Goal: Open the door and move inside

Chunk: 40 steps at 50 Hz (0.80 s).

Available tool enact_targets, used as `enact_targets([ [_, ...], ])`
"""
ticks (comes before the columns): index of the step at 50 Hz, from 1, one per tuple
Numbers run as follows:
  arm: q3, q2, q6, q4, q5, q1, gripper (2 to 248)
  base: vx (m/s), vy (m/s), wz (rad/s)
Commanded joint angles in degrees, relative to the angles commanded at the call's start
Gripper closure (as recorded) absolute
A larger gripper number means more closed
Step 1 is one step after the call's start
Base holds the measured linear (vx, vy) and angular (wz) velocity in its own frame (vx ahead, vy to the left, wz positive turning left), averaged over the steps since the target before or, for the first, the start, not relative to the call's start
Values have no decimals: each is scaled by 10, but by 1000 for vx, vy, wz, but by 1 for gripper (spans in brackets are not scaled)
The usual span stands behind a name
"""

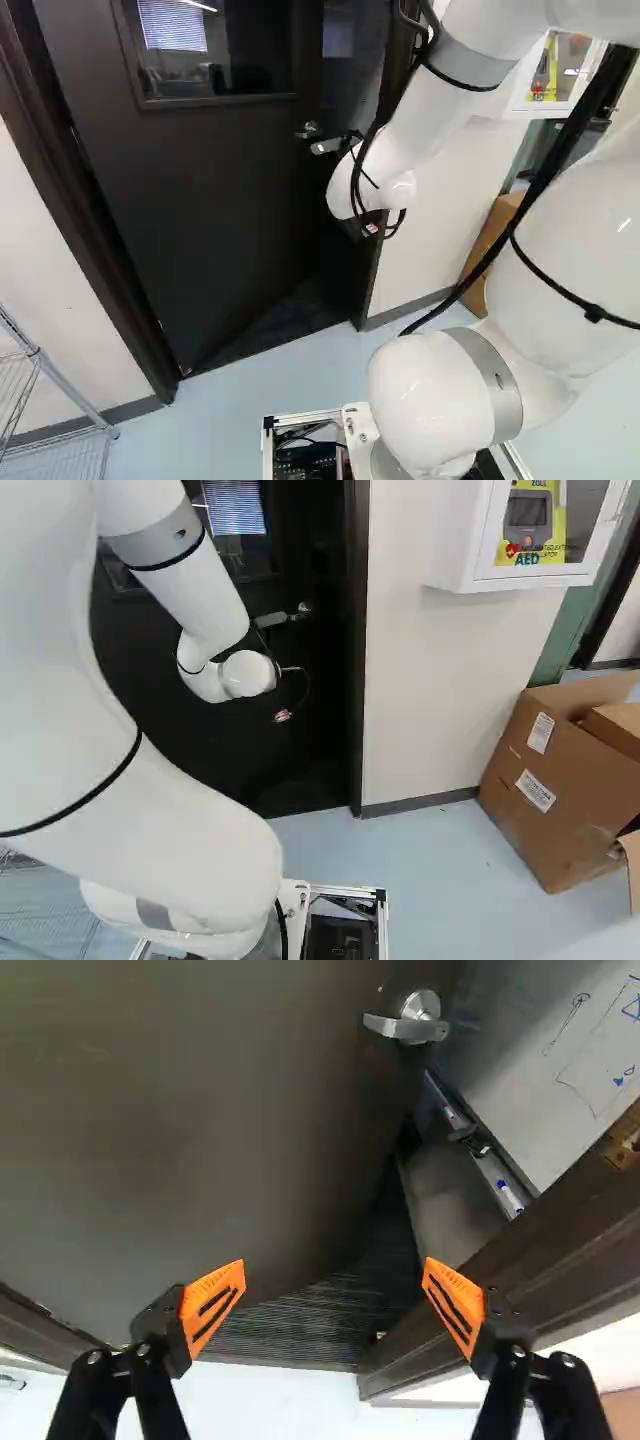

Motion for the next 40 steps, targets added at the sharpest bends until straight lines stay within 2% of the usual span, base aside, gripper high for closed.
enact_targets([
  [40, 0, 0, 0, 0, 0, 0, 3, 84, 65, -16],
])
